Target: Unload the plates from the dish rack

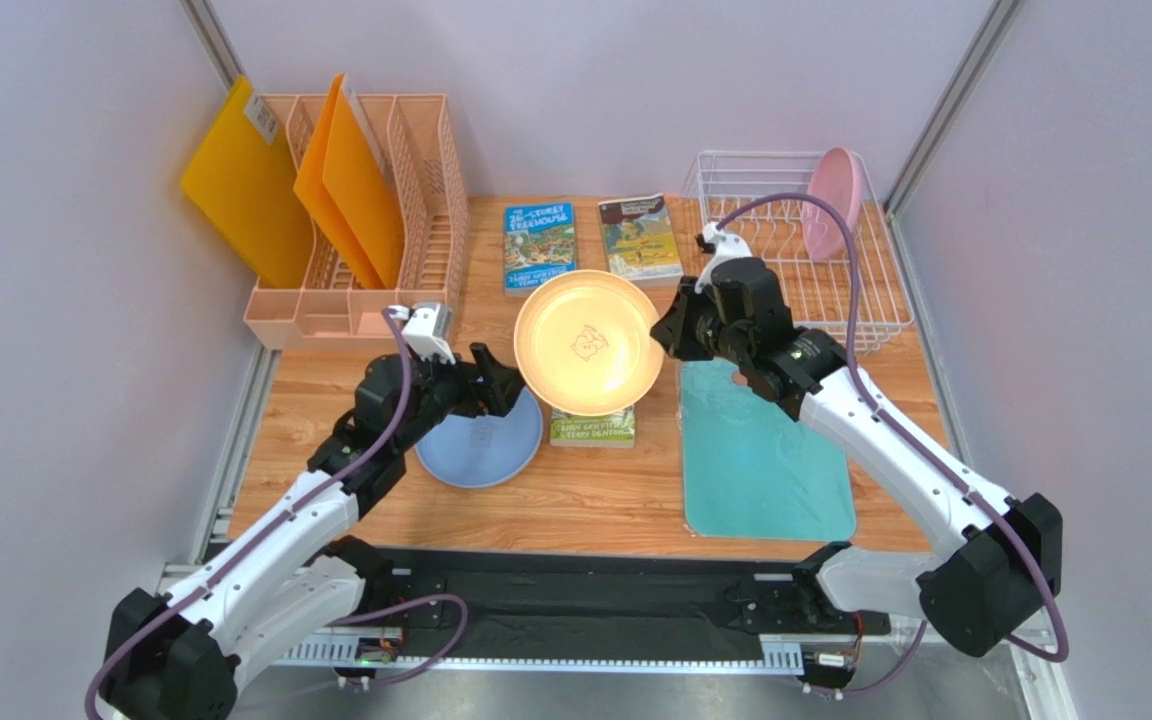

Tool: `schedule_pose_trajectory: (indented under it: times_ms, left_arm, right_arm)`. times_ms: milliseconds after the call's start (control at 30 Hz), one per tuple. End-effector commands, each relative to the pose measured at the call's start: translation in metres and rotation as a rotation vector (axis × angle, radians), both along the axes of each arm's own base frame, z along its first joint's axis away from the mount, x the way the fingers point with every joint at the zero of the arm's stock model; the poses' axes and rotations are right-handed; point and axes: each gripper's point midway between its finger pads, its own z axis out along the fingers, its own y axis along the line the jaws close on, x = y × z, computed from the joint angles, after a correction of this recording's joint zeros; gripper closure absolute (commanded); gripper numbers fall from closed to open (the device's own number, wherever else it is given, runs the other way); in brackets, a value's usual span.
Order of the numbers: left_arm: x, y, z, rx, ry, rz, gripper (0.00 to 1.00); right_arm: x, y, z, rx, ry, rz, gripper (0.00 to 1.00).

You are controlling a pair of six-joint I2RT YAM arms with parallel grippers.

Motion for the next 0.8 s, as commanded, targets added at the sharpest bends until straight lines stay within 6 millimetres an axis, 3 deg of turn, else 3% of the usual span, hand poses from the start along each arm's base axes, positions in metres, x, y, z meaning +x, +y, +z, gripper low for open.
schedule_pose_trajectory:
  times_ms: [0, 200, 333, 467, 567, 767]
  left_arm:
    - [0.005, -0.008, 0.022, -0.057, -0.066, -0.017, 0.05]
    - [0.006, -0.005, 0.023, -0.040, -0.066, 0.005, 0.05]
    - [0.002, 0.007, 0.024, -0.021, -0.068, 0.048, 0.05]
    - [-0.005, 0.018, 0.023, -0.015, -0.073, 0.081, 0.05]
    - [-0.006, 0.024, 0.026, -0.015, -0.090, 0.108, 0.05]
    - [-0.003, 0.011, 0.024, -0.043, -0.067, 0.065, 0.07]
  right_arm:
    - [-0.002, 0.020, 0.022, 0.090, -0.050, 0.041, 1.00]
    - [0.001, 0.019, 0.012, 0.062, -0.039, 0.023, 1.00]
    - [0.012, -0.006, 0.010, -0.025, -0.087, -0.082, 1.00]
    - [0.018, -0.016, 0.011, -0.052, -0.100, -0.121, 1.00]
    - [0.018, -0.011, 0.008, -0.041, -0.087, -0.105, 1.00]
    - [0.015, 0.008, -0.004, 0.036, -0.034, -0.060, 1.00]
